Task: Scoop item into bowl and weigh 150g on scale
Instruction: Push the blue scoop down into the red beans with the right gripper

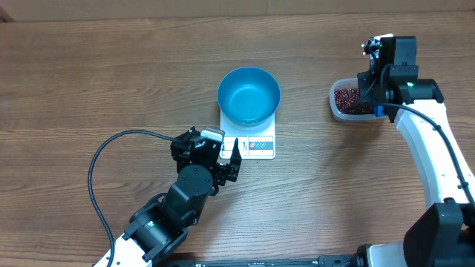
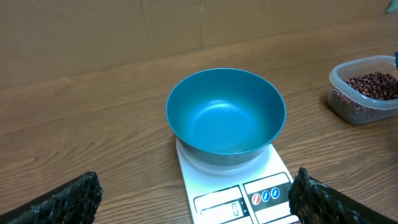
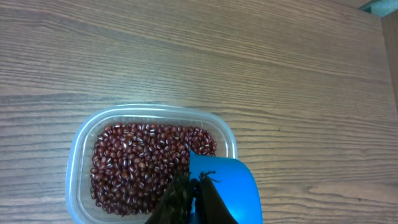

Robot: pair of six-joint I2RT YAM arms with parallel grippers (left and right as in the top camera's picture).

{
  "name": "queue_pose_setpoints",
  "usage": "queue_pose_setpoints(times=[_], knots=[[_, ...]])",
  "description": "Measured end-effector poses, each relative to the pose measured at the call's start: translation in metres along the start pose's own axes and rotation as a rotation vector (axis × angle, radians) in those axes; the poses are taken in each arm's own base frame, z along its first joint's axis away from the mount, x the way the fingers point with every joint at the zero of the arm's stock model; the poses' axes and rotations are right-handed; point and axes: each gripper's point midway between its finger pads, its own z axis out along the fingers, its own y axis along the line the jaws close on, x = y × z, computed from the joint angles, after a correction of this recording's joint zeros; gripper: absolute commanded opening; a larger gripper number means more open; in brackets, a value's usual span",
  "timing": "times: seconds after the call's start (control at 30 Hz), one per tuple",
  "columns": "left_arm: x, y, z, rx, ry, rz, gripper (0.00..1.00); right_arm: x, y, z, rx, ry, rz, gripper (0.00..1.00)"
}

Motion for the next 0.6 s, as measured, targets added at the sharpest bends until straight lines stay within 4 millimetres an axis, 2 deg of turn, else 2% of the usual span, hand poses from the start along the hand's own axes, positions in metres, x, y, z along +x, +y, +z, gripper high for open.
queue_pose_setpoints(times=[0.6], knots=[[0.0,0.0,0.0,0.0,0.0,0.0,1.0,-0.017,-0.001,-0.001,0.004,-0.069,-0.045,0.04]])
